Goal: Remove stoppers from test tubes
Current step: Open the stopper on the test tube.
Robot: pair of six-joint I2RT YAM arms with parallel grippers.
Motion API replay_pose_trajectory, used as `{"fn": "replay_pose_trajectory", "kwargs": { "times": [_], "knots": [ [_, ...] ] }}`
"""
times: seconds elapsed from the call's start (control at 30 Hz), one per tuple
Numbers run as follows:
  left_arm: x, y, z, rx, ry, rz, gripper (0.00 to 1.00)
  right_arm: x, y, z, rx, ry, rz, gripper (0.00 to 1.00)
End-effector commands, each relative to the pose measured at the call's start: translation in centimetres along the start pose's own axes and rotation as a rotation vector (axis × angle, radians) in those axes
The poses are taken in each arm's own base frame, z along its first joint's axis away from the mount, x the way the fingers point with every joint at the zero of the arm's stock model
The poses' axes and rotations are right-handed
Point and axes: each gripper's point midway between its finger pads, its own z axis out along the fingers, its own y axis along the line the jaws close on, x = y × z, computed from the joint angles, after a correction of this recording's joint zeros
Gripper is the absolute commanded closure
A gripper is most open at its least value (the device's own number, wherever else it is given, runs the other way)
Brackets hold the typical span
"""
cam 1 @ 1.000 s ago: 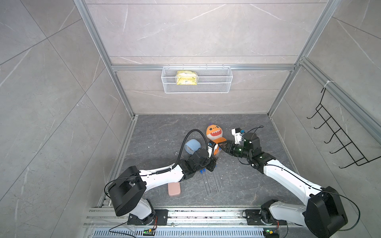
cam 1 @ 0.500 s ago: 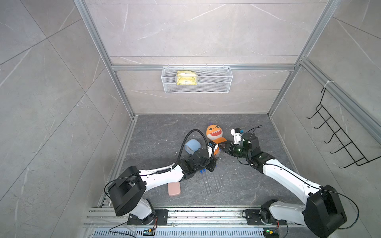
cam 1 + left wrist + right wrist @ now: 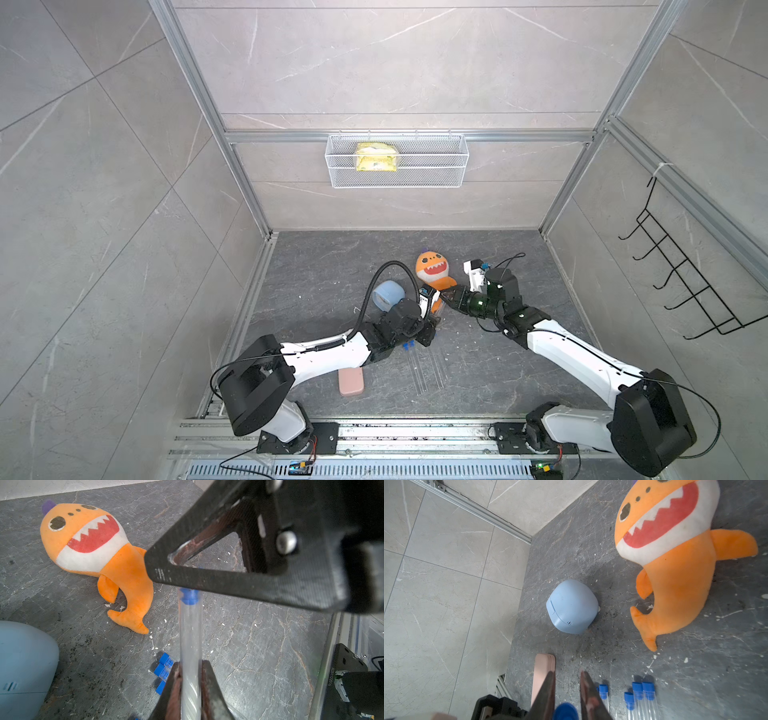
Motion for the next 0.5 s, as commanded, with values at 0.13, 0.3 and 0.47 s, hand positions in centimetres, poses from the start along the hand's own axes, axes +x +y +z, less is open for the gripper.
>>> {"fn": "replay_pose_trajectory", "kwargs": {
  "times": [0.13, 0.3, 0.47],
  "knots": [
    [-2.86, -1.02, -0.76, 0.038, -0.069, -0.009, 0.92, -0.67, 0.67, 0.13, -0.001, -0.016, -0.026, 0.82],
    [-2.88, -1.09, -0.73, 0.041, -0.069, -0.010, 0.92, -0.40, 0.48, 0.30, 0.001, -0.010, -0.022, 0.84],
    [-2.98, -1.14, -0.71, 0.043, -0.071, -0.008, 0.93, -0.12, 0.68, 0.45, -0.002, 0.000, -0.032, 0.77]
  ]
}}
